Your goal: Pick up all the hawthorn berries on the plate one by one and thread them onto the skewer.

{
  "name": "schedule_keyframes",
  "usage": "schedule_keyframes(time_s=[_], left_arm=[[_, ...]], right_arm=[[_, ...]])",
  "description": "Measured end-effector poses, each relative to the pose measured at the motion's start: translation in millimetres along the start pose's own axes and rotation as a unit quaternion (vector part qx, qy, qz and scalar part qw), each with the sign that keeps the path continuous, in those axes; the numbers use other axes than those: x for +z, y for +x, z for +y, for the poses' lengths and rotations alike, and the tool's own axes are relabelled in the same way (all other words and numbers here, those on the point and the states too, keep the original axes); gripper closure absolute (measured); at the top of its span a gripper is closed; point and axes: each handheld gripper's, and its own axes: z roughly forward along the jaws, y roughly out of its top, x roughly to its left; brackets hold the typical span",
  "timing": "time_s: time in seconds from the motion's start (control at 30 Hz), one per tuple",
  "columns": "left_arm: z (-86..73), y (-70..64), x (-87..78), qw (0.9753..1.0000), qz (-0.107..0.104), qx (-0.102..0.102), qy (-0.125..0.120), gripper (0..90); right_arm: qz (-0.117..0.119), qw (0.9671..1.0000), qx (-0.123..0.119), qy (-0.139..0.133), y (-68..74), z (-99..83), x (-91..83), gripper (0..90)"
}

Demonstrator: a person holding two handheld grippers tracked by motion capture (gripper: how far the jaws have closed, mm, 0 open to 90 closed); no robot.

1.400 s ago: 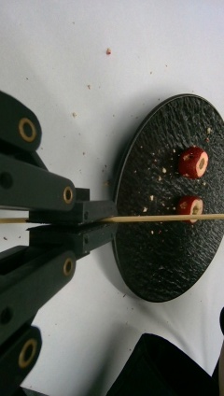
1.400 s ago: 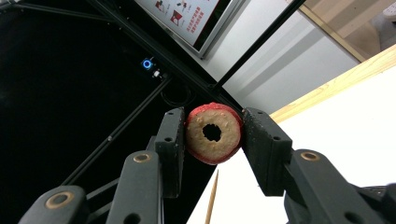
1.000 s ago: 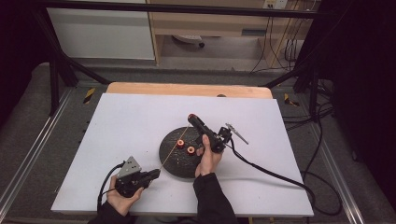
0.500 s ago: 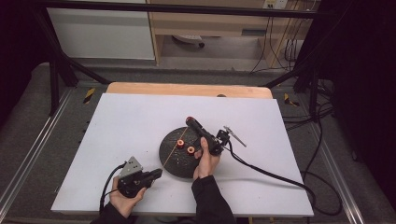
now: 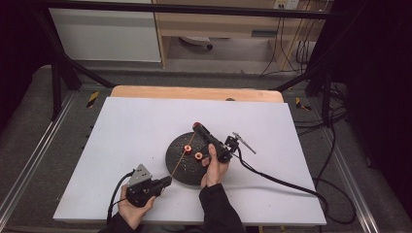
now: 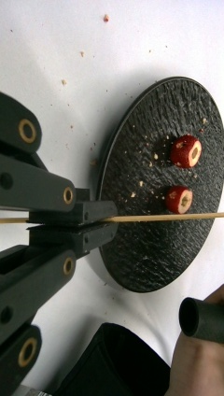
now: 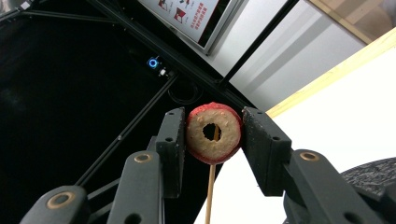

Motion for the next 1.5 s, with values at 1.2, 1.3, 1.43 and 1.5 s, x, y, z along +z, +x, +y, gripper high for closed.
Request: schedule_keyframes(time_s=[1.2, 1.3, 1.43, 1.5], left_arm=[[3.2, -8.6, 4.1, 0.9997, 0.005, -0.019, -0.011, 88.8], [3.5, -10.4, 3.9, 0.9998, 0.007, -0.014, -0.013, 88.8], [5.0, -10.1, 4.2, 0.9998, 0.007, -0.016, -0.014, 88.8], [5.3, -8.9, 5.0, 0.9998, 0.008, -0.016, -0.013, 88.8]], right_arm=[[0.010, 0.9999, 0.005, -0.002, 0.3, -10.0, -5.4, 61.5], [0.008, 0.9999, 0.008, -0.001, 0.4, -10.3, -5.6, 61.5], [0.011, 0.9999, 0.011, 0.002, 1.3, -11.3, -6.4, 61.6], [0.011, 0.9999, 0.007, 0.007, 1.5, -12.4, -6.8, 61.6]])
